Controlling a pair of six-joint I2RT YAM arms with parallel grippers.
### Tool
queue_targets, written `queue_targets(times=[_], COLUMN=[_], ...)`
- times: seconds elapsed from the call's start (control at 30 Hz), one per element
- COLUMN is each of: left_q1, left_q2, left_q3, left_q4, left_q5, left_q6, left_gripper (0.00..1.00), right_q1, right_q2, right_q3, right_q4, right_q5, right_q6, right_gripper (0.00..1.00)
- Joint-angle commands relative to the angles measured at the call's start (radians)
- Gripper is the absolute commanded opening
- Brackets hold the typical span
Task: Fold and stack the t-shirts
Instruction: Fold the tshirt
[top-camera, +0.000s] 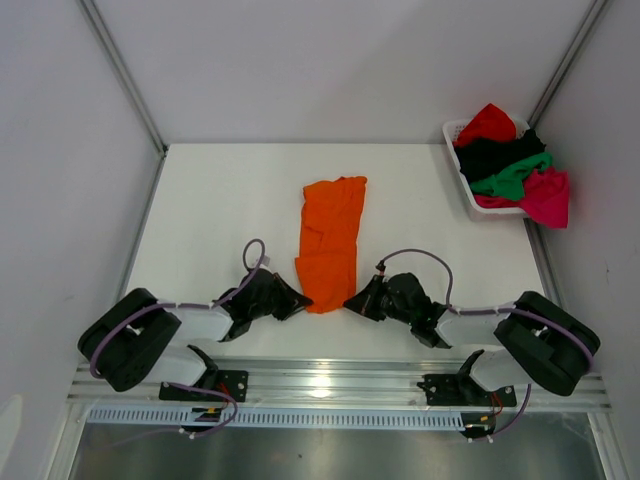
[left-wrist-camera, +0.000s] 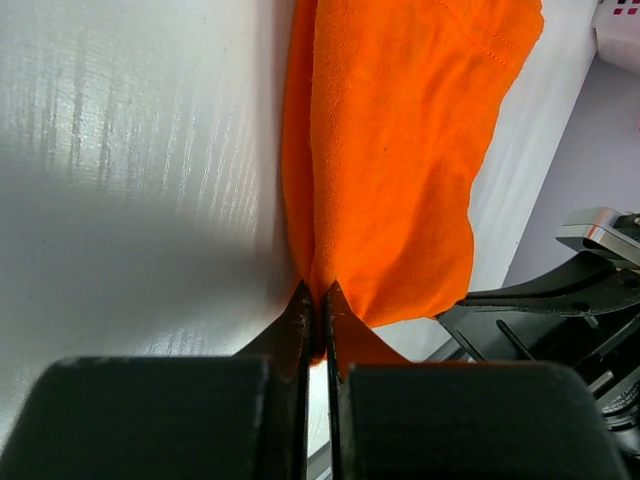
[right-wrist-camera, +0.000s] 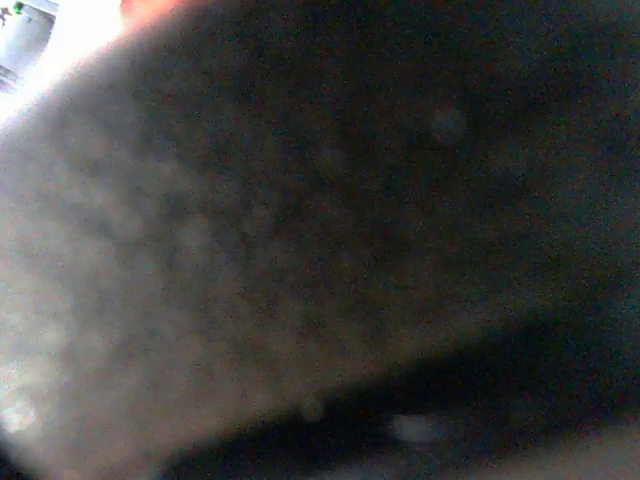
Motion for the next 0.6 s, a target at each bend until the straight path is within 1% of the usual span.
queue_targets(times=[0.0, 0.1, 0.17, 0.23, 0.27, 0.37, 0.5, 0.57], left_q1=[-0.008, -0.008, -0.006, -0.003, 0.0, 0.029, 0.09, 0.102], left_q2=[0.006, -0.009, -0.032, -0.054, -0.076, -0.113, -0.152, -0.152], left_q3=[0.014, 0.03, 0.052, 0.092, 0.121, 0.172, 0.195, 0.204], left_q4=[0.0, -0.032, -0.086, -0.152, -0.217, -0.297, -0.333, -0.342], left_q5=[0.01, 0.004, -0.013, -0.034, -0.057, -0.083, -0.076, -0.071], left_q6=[0.02, 0.029, 0.044, 0.083, 0.098, 0.146, 0.179, 0.186], left_gripper=[0.0, 0.01, 0.01, 0.01, 0.01, 0.01, 0.01, 0.01], right_q1=[-0.005, -0.008, -0.018, -0.032, -0.05, -0.087, -0.156, -0.169], right_q2=[-0.029, -0.039, -0.048, -0.068, -0.078, -0.13, -0.187, -0.204], right_q3=[-0.005, -0.004, -0.001, 0.009, 0.013, 0.029, 0.044, 0.049], right_q4=[0.008, 0.001, -0.013, -0.028, -0.051, -0.108, -0.157, -0.176], right_q5=[0.012, 0.019, 0.019, 0.016, 0.012, 0.003, -0.014, -0.018], right_q6=[-0.016, -0.016, -0.024, -0.038, -0.045, -0.081, -0.116, -0.128], right_gripper=[0.0, 0.0, 0.0, 0.0, 0.0, 0.0, 0.0, 0.0])
